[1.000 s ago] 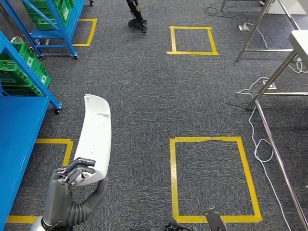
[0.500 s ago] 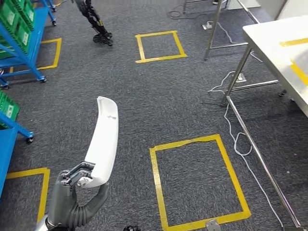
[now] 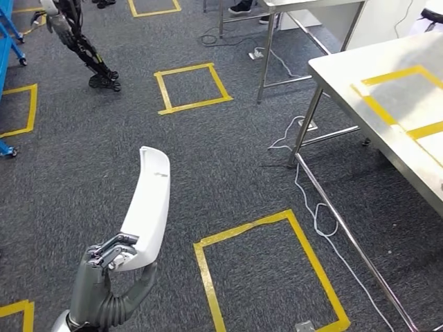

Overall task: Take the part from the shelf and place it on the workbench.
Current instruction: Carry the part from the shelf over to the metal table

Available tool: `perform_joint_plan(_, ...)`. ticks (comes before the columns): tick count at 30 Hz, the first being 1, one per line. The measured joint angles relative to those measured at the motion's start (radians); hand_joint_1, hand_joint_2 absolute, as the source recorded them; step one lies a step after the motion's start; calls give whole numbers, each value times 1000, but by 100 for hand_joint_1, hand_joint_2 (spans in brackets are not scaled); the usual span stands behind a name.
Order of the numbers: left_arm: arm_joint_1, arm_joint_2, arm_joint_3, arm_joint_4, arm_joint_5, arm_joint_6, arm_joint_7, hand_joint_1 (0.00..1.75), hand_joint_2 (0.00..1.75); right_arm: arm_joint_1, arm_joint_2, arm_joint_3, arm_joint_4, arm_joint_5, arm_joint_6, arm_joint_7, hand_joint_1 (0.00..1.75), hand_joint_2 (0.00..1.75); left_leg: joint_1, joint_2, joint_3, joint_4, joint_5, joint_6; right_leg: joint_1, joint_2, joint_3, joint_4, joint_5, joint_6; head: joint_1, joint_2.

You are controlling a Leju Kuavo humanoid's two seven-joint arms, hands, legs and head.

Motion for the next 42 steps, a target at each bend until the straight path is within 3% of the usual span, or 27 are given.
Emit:
perform_joint_plan(2, 0, 0, 0, 0, -2, 1, 0, 175, 175, 3, 0, -14, 7, 9, 0, 9, 0, 175, 0, 19, 57, 0, -43, -1, -4, -5, -34, -21, -63, 1, 3, 0)
perform_joint_plan(3, 0, 0, 0, 0, -2, 2, 0, 175, 175, 4, 0, -21, 10, 11, -1, 12, 0, 175, 0, 29, 87, -1, -66, -3, -6, -10, -37, -64, -53, 0, 5, 0)
perform_joint_plan(4, 0, 0, -1, 0, -3, 2, 0, 175, 175, 4, 0, -27, 13, 14, -2, 15, 0, 175, 0, 39, 114, -3, -90, -5, -6, -27, -35, -121, 7, -4, 6, 0)
perform_joint_plan(6, 1, 1, -1, 1, -4, 3, 2, 175, 175, 3, 0, -40, 20, 21, -3, 23, 0, 175, -3, 53, 160, -8, -135, -13, 0, -72, -28, -220, 175, -13, 8, 0)
perform_joint_plan(7, 2, 1, -2, 1, -6, 4, 3, 175, 175, 2, 0, -46, 22, 24, -4, 27, 0, 175, -3, 59, 183, -14, -149, -20, 5, -83, -22, -248, 230, -19, 6, 0)
perform_joint_plan(9, 2, 4, -3, 2, -7, 8, 5, 175, 175, -4, 1, -55, 24, 29, -5, 30, 0, 175, 3, 66, 199, 8, -134, -37, 12, -64, 3, -262, 231, -30, 5, 0)
perform_joint_plan(11, 0, 7, -4, 3, -9, 13, 6, 175, 175, -10, -2, -63, 23, 33, -6, 29, 0, 175, 10, 50, 150, 121, -78, -46, 11, -37, 46, -275, 209, -43, 6, 0)
perform_joint_plan(13, -1, 11, -5, 5, -11, 16, 8, 175, 175, -14, -4, -71, 23, 37, -7, 29, 0, 175, 12, 20, 50, 254, -77, -47, 7, -13, 94, -283, 176, -54, 3, -1)
perform_joint_plan(16, 1, 15, -7, 6, -13, 18, 14, 175, 175, -14, -3, -80, 24, 46, -3, 29, 0, 175, 11, 5, -93, 312, -228, -48, 4, 35, 169, -287, 114, -57, -1, 0)
perform_joint_plan(17, 1, 17, -7, 6, -14, 19, 16, 175, 175, -12, -3, -82, 24, 50, -2, 29, 0, 175, 11, 4, -127, 298, -263, -48, 3, 51, 197, -288, 92, -56, -1, 0)
perform_joint_plan(18, 1, 19, -8, 6, -14, 19, 17, 175, 175, -11, -2, -85, 25, 53, -2, 29, 0, 175, 11, 1, -154, 271, -258, -48, 1, 65, 225, -288, 70, -55, -2, 0)
perform_joint_plan(19, 1, 20, -9, 7, -14, 20, 19, 175, 175, -10, -2, -88, 26, 57, -2, 28, 0, 175, 11, -9, -173, 226, -195, -49, 0, 78, 248, -289, 47, -52, -2, 0)
perform_joint_plan(21, 3, 24, -13, 10, -15, 20, 23, 175, 175, -12, -2, -96, 28, 64, -4, 27, 0, 175, 13, -35, -199, 104, 8, -52, -2, 101, 285, -291, 2, -42, -7, -1)
perform_joint_plan(22, 4, 26, -15, 12, -15, 20, 26, 175, 175, -13, -2, -100, 29, 68, -5, 26, 0, 175, 13, -45, -202, 59, 85, -52, -2, 109, 300, -301, -17, -38, -8, -1)
perform_joint_plan(23, 4, 27, -17, 14, -15, 20, 29, 175, 175, -14, -2, -104, 30, 72, -7, 25, 0, 175, 13, -48, -199, 30, 117, -49, -2, 115, 318, -307, -23, -34, -9, -1)
perform_joint_plan(24, 4, 28, -20, 15, -16, 20, 32, 175, 175, -14, -2, -106, 30, 75, -8, 23, 0, 175, 12, -43, -185, 28, 116, -46, -2, 117, 327, -309, -20, -32, -7, -1)
perform_joint_plan(26, 2, 31, -23, 17, -16, 20, 34, 175, 175, -16, -2, -112, 31, 79, -11, 21, 0, 175, 12, -30, -147, 20, 97, -34, -1, 82, 303, -232, 21, -23, -1, -1)
perform_joint_plan(28, 1, 32, -24, 19, -16, 20, 34, 175, 175, -20, -2, -116, 33, 81, -12, 20, 0, 175, 8, -15, -101, 19, 63, -24, 2, 25, 207, -86, 31, -18, 4, 0)
perform_joint_plan(30, 1, 33, -25, 22, -16, 20, 34, 175, 175, -19, -2, -121, 35, 82, -12, 20, 0, 175, 4, 1, -47, 15, 17, -17, 4, 0, 107, 2, -46, -17, 5, 0)
perform_joint_plan(32, 0, 33, -27, 24, -16, 20, 34, 175, 175, -15, -2, -125, 38, 83, -12, 20, 0, 175, 2, 14, 22, 10, -34, -13, 3, -2, 39, -5, -140, -17, 7, 0)
perform_joint_plan(33, 0, 33, -27, 24, -15, 20, 34, 175, 175, -13, -2, -128, 39, 84, -12, 20, 0, 175, 1, 22, 62, 5, -61, -12, 3, -4, 15, -37, -145, -19, 8, 0)
perform_joint_plan(34, 0, 33, -27, 24, -15, 20, 34, 175, 175, -12, -2, -129, 41, 84, -11, 20, 0, 175, 0, 30, 103, 0, -88, -12, 3, -13, -3, -83, -100, -22, 10, 0)
perform_joint_plan(36, 0, 34, -28, 27, -15, 20, 35, 175, 175, -9, -2, -133, 46, 84, -11, 21, 0, 175, -6, 43, 171, -8, -143, -16, 9, -50, -23, -181, 100, -33, 12, -1)
perform_joint_plan(37, 0, 35, -28, 28, -15, 20, 35, 175, 175, -9, -1, -134, 48, 84, -11, 21, 0, 175, -6, 48, 198, -14, -166, -20, 13, -63, -23, -208, 179, -36, 11, -1)
perform_joint_plan(38, 0, 36, -29, 30, -15, 20, 36, 175, 175, -11, -1, -135, 49, 85, -11, 21, 0, 175, -4, 51, 219, -16, -179, -27, 18, -66, -17, -219, 218, -38, 9, -1)
perform_joint_plan(40, -4, 39, -31, 32, -15, 20, 36, 175, 175, -24, -2, -137, 49, 87, -12, 20, 0, 175, 4, 53, 225, 28, -159, -41, 22, -40, 12, -223, 197, -43, 11, -1)
perform_joint_plan(42, -9, 43, -32, 33, -17, 20, 37, 175, 175, -35, -3, -139, 46, 89, -12, 19, 0, 175, 8, 37, 154, 160, -106, -49, 18, -17, 54, -243, 171, -54, 11, -1)
